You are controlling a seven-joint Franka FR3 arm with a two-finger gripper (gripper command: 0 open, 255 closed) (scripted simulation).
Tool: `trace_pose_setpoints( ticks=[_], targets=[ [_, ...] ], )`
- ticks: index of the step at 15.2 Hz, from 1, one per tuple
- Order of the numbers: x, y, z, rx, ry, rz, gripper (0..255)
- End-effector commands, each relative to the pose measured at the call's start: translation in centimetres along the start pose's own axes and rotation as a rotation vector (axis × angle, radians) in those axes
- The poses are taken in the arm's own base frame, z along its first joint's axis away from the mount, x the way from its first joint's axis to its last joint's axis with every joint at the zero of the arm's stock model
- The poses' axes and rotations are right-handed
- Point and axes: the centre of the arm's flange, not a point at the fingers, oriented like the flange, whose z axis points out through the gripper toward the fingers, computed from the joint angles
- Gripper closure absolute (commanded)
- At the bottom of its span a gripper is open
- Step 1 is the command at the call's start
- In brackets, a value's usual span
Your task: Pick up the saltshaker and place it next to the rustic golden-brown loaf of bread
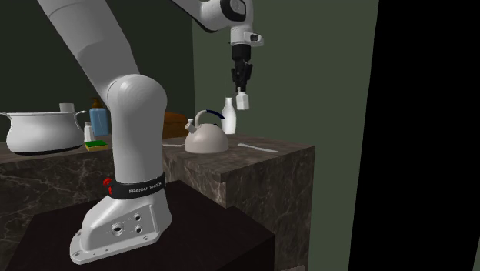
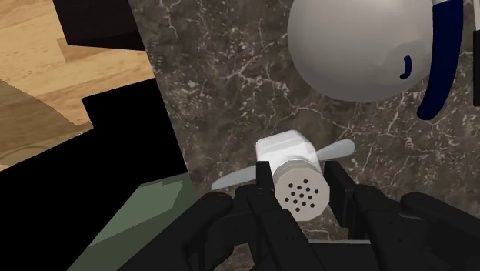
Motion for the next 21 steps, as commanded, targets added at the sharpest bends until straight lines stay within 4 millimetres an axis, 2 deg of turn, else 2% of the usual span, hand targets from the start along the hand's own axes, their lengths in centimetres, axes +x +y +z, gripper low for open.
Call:
trace_pose_setpoints(
  ticks=[1,8,9,21],
  targets=[
    [0.0,-0.1,-1.0,0.000,0.000,0.000,255],
    [0.0,-0.1,-4.7,0.000,0.000,0.000,255],
    [0.0,-0.1,-4.8,0.000,0.000,0.000,255],
    [-9.3,-12.9,-4.5,0.000,0.000,0.000,255]
  ],
)
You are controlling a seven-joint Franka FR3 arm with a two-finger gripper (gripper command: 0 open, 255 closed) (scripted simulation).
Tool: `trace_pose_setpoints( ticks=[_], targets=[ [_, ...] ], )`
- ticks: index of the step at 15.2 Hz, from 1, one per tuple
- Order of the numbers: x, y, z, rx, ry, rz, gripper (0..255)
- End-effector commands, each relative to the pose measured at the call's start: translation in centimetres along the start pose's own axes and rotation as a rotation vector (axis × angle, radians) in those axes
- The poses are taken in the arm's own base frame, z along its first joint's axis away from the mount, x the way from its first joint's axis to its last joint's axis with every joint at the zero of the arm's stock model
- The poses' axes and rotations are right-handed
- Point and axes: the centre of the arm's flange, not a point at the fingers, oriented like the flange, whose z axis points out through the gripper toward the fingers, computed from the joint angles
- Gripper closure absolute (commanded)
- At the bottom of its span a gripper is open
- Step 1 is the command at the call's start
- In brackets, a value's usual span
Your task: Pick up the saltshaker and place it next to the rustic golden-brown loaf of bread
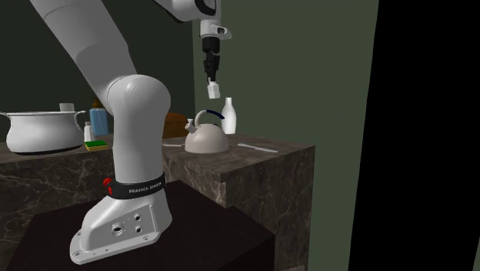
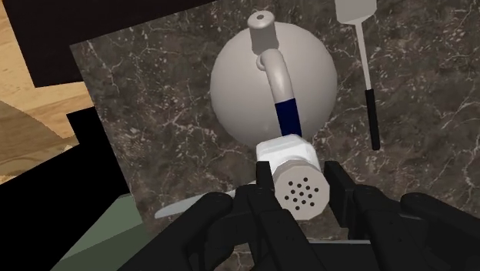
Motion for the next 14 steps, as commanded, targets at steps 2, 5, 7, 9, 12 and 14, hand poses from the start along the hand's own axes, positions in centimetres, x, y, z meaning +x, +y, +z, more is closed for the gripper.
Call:
trace_pose_setpoints(
  ticks=[2,5,7,9,12,14],
  targets=[
    [-2.4,-3.2,0.1,0.000,0.000,0.001,255],
    [-4.7,-6.5,0.2,0.000,0.000,0.001,255],
    [-6.2,-8.6,0.2,0.000,0.000,0.001,255],
    [-7.8,-10.7,0.2,0.000,0.000,0.001,255],
    [-10.1,-14.0,0.3,0.000,0.000,0.001,255],
    [-11.6,-16.1,0.4,0.000,0.000,0.001,255]
  ],
)
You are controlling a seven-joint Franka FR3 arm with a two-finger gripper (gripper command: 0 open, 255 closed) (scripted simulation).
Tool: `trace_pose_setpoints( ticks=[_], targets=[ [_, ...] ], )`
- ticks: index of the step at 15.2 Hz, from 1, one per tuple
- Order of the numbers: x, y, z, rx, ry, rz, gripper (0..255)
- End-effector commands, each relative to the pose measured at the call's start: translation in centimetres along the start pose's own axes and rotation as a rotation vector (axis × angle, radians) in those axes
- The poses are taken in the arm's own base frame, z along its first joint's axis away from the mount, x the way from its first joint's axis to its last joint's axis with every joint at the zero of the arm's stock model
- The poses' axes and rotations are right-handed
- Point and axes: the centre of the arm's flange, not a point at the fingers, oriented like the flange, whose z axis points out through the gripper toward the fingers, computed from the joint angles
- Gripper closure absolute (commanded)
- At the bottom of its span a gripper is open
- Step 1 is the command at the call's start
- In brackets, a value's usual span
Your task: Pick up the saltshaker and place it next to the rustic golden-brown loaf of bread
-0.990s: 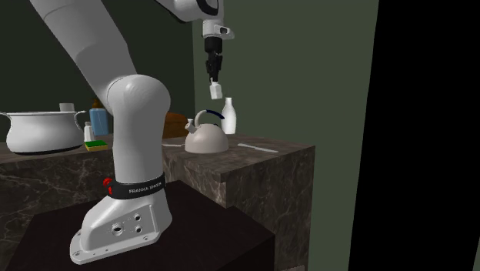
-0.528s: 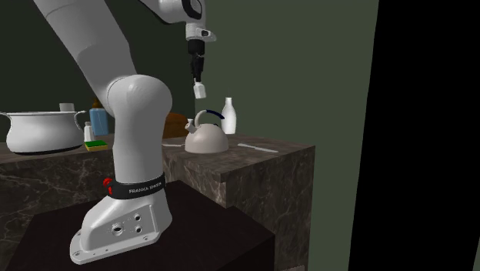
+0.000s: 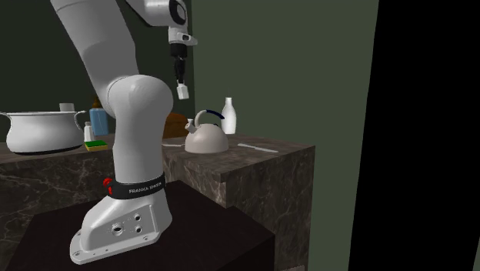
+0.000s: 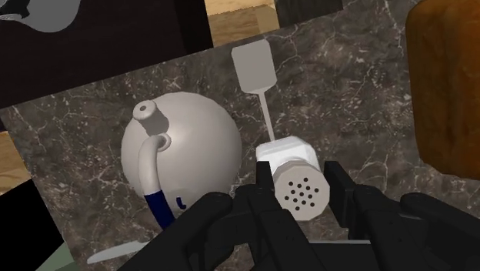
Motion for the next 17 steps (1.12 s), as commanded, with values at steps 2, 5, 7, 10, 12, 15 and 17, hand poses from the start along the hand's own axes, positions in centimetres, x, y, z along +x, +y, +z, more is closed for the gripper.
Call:
trace_pose_setpoints(
  ticks=[2,5,7,10,12,15,17],
  targets=[
    [-2.6,-3.2,0.1,0.001,0.000,0.002,255],
    [-4.9,-6.5,0.2,0.001,0.000,0.002,255],
    [-6.4,-8.6,0.2,0.001,0.000,0.002,255],
    [-8.7,-11.8,0.3,0.001,0.000,0.002,255],
    [-10.0,-13.7,0.9,0.001,0.000,0.002,255],
    [-10.0,-13.7,2.5,0.001,0.000,0.002,255],
    [-10.0,-13.6,3.5,0.001,0.000,0.002,255]
  ],
)
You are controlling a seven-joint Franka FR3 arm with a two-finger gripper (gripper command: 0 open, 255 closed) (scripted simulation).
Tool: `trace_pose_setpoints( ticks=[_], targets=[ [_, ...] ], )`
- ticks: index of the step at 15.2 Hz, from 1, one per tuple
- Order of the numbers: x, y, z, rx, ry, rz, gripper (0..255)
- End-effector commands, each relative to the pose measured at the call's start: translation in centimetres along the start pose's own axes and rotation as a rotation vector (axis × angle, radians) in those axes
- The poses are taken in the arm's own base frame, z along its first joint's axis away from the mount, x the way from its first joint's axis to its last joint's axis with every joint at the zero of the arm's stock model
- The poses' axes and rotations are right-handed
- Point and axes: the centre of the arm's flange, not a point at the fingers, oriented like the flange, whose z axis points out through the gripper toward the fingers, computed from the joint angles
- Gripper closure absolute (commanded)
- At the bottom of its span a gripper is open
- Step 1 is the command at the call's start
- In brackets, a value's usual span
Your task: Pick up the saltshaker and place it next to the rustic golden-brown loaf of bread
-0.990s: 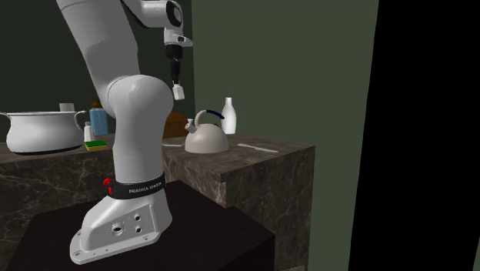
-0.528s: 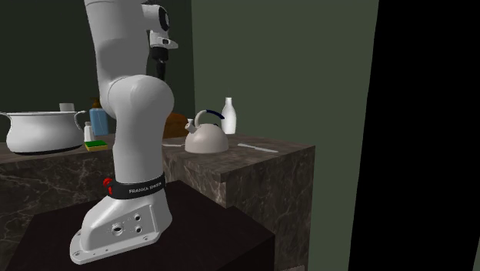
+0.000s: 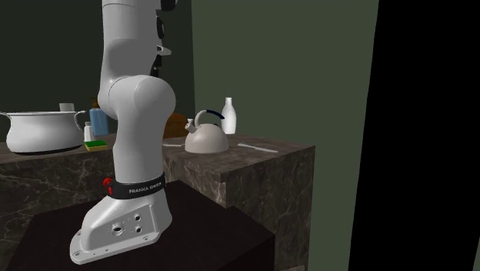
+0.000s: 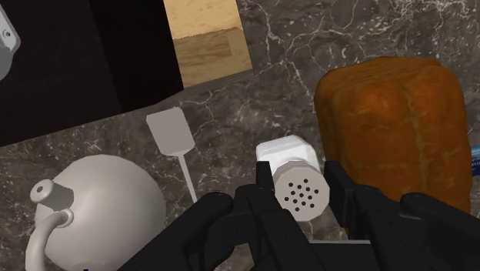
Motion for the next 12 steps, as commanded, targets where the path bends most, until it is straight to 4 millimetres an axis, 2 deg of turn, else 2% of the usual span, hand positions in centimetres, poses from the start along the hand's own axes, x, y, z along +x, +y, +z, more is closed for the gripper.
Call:
trace_pose_setpoints(
  ticks=[1,12],
  targets=[
    [0.0,0.0,1.1,0.001,0.000,0.000,255],
    [0.0,0.0,6.9,0.001,0.000,0.000,255]
  ],
)
